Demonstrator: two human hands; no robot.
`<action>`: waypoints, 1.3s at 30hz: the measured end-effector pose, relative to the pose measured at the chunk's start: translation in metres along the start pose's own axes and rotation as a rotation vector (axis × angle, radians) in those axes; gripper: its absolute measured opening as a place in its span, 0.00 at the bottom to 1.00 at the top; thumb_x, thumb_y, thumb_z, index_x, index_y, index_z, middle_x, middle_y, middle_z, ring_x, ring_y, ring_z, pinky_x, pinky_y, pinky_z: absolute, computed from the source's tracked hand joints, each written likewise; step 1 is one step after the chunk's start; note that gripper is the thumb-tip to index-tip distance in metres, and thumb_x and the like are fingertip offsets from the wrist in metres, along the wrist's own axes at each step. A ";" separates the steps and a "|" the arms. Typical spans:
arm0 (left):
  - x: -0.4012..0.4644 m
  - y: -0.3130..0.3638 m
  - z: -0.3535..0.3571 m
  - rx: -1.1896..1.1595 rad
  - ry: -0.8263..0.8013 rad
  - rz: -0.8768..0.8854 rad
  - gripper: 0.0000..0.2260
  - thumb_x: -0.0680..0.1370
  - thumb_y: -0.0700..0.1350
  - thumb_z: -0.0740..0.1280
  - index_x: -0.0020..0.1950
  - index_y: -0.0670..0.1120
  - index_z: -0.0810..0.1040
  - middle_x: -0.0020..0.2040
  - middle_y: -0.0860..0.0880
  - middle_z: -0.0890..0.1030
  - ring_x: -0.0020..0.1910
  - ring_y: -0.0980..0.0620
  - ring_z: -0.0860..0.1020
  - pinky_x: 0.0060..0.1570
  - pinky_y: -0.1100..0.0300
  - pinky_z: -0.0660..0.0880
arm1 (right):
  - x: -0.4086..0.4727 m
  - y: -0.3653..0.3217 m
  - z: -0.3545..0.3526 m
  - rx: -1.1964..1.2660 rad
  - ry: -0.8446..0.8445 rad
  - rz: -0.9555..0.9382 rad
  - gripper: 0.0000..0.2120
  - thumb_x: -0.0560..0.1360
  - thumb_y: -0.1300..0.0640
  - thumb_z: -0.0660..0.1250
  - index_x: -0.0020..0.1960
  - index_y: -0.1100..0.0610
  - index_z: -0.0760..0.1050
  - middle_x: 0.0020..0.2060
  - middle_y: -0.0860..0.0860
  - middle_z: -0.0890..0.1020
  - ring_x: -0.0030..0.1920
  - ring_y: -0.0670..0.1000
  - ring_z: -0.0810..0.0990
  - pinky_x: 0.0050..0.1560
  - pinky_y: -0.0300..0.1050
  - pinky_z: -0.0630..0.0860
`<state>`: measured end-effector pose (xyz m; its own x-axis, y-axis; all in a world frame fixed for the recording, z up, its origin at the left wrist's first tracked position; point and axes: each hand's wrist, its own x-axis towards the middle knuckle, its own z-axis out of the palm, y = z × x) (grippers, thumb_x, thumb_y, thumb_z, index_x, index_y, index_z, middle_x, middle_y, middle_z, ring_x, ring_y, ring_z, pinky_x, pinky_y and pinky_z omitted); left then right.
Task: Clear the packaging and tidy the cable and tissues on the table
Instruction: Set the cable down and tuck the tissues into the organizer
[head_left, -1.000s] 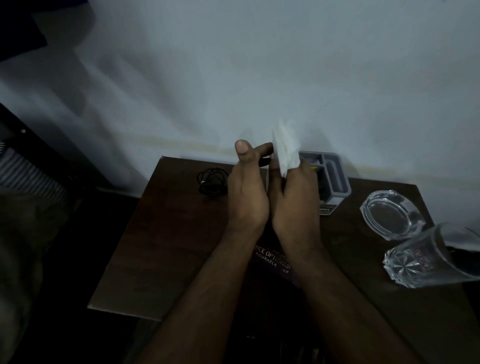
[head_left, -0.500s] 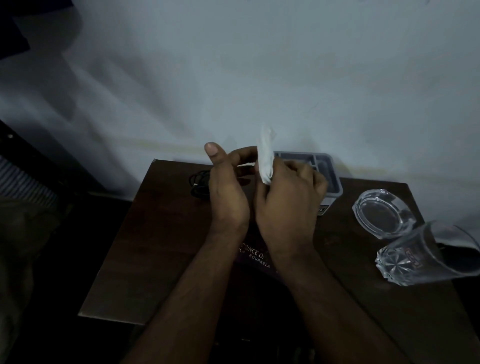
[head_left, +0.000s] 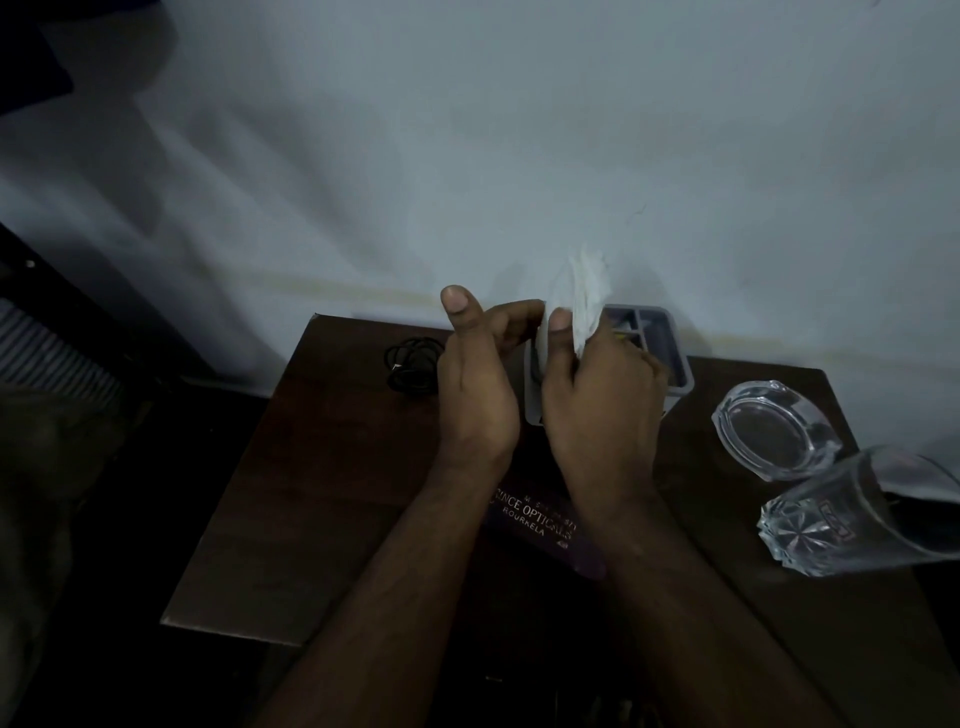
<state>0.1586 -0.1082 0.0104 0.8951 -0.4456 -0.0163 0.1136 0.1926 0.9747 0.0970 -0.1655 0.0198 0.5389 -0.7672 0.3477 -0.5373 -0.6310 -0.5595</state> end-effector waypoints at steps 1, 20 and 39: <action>0.000 -0.001 0.000 -0.003 0.003 0.002 0.43 0.77 0.70 0.40 0.57 0.43 0.86 0.53 0.49 0.88 0.58 0.54 0.85 0.61 0.58 0.76 | -0.001 0.000 0.000 -0.030 -0.003 -0.008 0.20 0.85 0.46 0.55 0.57 0.59 0.79 0.37 0.52 0.81 0.44 0.56 0.82 0.61 0.56 0.74; -0.001 -0.001 -0.002 0.103 0.119 0.105 0.38 0.79 0.69 0.42 0.56 0.47 0.85 0.50 0.50 0.87 0.51 0.54 0.84 0.58 0.56 0.77 | -0.002 0.001 0.010 -0.042 -0.031 -0.072 0.19 0.82 0.46 0.63 0.69 0.55 0.72 0.60 0.55 0.77 0.62 0.59 0.75 0.59 0.57 0.70; -0.105 0.009 0.022 0.430 -0.013 0.444 0.11 0.85 0.45 0.62 0.52 0.40 0.81 0.47 0.46 0.81 0.48 0.49 0.79 0.50 0.55 0.76 | -0.078 0.046 -0.097 -0.051 0.184 -0.120 0.19 0.81 0.51 0.64 0.69 0.56 0.72 0.59 0.56 0.75 0.61 0.58 0.76 0.59 0.57 0.73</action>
<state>0.0562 -0.0794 0.0254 0.8112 -0.4153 0.4118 -0.4553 -0.0065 0.8903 -0.0328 -0.1463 0.0403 0.4759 -0.6914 0.5436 -0.5110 -0.7204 -0.4689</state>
